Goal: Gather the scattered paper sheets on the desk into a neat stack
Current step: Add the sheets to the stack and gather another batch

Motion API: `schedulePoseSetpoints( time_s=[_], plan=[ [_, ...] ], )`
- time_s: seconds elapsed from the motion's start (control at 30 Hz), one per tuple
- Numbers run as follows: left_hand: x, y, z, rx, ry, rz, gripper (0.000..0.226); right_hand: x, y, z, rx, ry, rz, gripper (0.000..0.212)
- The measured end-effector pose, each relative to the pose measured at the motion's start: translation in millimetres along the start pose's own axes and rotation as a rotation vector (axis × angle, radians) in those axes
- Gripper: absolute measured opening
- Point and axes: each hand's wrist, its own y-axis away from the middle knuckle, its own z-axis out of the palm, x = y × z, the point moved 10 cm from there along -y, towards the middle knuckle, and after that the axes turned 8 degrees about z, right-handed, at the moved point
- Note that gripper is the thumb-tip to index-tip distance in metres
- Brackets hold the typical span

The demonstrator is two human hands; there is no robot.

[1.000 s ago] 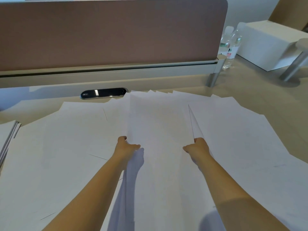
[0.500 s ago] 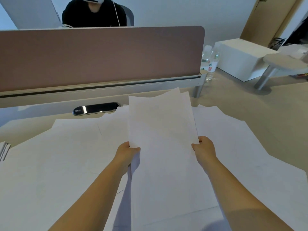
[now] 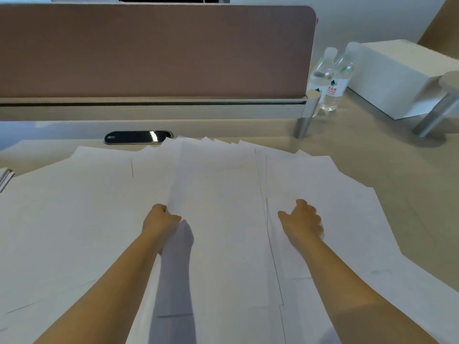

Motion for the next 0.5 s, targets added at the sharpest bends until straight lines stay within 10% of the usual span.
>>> schedulePoseSetpoints(
  time_s=[0.3,0.5],
  plan=[
    [0.1,32.8,50.8,-0.141,0.19,-0.027,0.008,-18.1,-3.0,28.3,-0.276,-0.346,-0.043,0.058],
    [-5.0,33.4,33.1,0.038,0.074,0.001,0.04,17.5,-14.4,-17.7,0.022,-0.018,-0.02,0.053]
  ],
)
